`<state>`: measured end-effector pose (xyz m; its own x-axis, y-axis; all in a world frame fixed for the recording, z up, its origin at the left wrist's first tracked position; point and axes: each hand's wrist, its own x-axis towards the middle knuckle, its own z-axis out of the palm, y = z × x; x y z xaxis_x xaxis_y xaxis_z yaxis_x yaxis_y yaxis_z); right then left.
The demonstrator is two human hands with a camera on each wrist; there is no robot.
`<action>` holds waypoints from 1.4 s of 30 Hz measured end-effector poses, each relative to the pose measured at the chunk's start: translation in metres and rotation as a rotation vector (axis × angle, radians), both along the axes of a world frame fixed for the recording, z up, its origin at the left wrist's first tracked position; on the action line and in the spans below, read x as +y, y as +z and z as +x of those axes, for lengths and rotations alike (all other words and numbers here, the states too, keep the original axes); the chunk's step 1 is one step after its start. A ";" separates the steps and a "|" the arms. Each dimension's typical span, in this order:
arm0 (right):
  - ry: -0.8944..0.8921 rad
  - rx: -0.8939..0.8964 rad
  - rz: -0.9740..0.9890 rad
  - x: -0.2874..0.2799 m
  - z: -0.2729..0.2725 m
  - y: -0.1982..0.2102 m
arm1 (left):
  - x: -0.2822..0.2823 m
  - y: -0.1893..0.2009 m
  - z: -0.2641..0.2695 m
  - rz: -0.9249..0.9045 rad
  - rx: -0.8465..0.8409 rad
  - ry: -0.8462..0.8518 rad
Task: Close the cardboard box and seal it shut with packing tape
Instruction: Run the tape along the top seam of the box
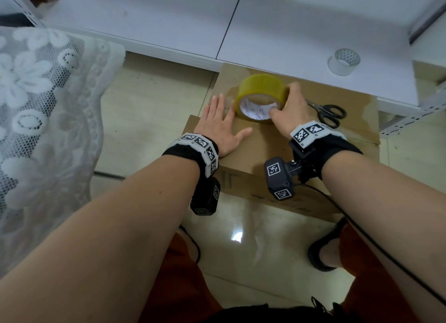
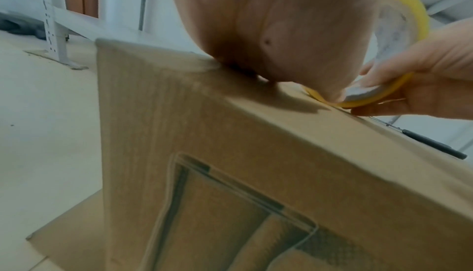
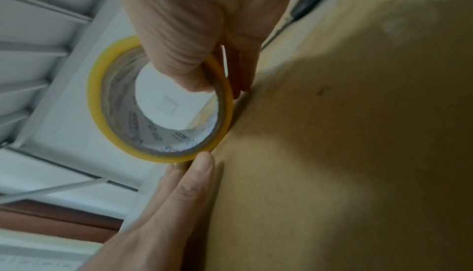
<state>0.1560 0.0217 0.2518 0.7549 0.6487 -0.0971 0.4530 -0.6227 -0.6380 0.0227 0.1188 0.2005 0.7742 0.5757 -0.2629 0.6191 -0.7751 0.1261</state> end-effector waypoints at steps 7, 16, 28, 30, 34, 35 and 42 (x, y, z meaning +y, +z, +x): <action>-0.028 -0.011 -0.045 0.007 -0.003 -0.015 | -0.001 -0.001 0.003 0.010 0.044 -0.009; -0.073 -0.025 -0.086 0.004 0.002 -0.012 | -0.005 0.008 0.008 0.000 0.127 0.006; -0.057 -0.003 -0.078 -0.011 0.005 0.001 | -0.005 0.008 0.010 -0.027 0.127 0.029; -0.066 0.015 -0.058 -0.011 0.008 0.001 | -0.004 0.008 0.010 -0.030 0.132 0.031; -0.073 0.023 -0.032 -0.016 0.016 -0.001 | -0.007 0.004 0.011 -0.007 0.109 0.060; -0.070 0.022 -0.037 -0.017 0.017 -0.002 | -0.008 0.004 0.012 -0.008 0.106 0.068; -0.064 0.037 -0.028 -0.021 0.019 -0.001 | -0.006 0.009 0.015 -0.040 0.144 0.085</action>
